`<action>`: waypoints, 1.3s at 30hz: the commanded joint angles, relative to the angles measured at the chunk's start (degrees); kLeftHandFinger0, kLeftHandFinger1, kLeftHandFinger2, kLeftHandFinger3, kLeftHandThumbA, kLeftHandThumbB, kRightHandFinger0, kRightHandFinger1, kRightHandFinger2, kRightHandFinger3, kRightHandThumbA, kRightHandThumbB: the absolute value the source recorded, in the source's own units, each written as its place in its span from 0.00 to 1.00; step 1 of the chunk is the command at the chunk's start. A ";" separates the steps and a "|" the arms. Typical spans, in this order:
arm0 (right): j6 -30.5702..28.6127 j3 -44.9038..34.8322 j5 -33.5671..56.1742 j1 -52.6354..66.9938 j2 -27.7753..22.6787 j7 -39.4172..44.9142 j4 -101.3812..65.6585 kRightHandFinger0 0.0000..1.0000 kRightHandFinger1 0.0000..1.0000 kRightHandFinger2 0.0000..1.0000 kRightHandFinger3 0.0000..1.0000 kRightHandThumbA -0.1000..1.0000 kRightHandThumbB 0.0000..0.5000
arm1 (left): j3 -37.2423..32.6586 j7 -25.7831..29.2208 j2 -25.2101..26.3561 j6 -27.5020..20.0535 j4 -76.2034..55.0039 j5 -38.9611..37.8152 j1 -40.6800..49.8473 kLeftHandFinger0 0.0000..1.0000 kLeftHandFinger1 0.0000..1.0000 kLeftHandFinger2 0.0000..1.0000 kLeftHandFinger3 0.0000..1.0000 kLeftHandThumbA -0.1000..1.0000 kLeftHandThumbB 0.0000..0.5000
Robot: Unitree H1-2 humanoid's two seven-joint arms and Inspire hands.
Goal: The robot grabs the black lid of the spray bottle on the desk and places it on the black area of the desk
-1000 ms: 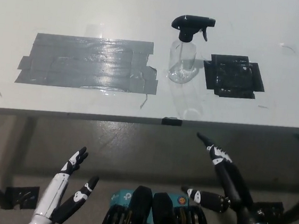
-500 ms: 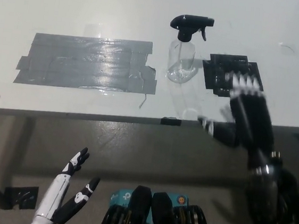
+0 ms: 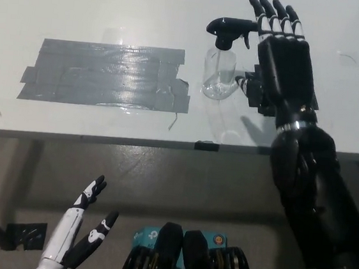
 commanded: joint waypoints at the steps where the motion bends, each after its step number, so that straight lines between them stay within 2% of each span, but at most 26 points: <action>1: 2.92 0.70 -2.34 -5.72 0.75 -2.65 3.03 1.00 1.00 1.00 1.00 1.00 0.63 | 0.48 1.16 -0.13 -1.82 -0.98 0.03 -0.65 1.00 1.00 1.00 1.00 0.89 0.00; 19: 4.03 3.24 -1.38 -14.54 1.62 -7.59 19.28 1.00 1.00 1.00 1.00 1.00 0.65 | 0.59 1.14 -0.30 -1.49 -1.66 0.41 -0.81 1.00 1.00 1.00 1.00 0.92 0.00; 30: 4.22 3.71 -0.01 -18.43 2.14 -10.39 25.31 1.00 1.00 1.00 1.00 1.00 0.71 | 0.86 0.58 -0.25 -0.90 -2.05 -0.27 -1.20 1.00 1.00 1.00 1.00 0.92 0.00; 39: 3.82 3.94 0.81 -20.95 2.75 -13.05 30.67 1.00 1.00 1.00 1.00 1.00 0.70 | 0.81 0.89 -0.12 -1.30 -1.95 0.58 -1.68 1.00 1.00 1.00 1.00 0.91 0.00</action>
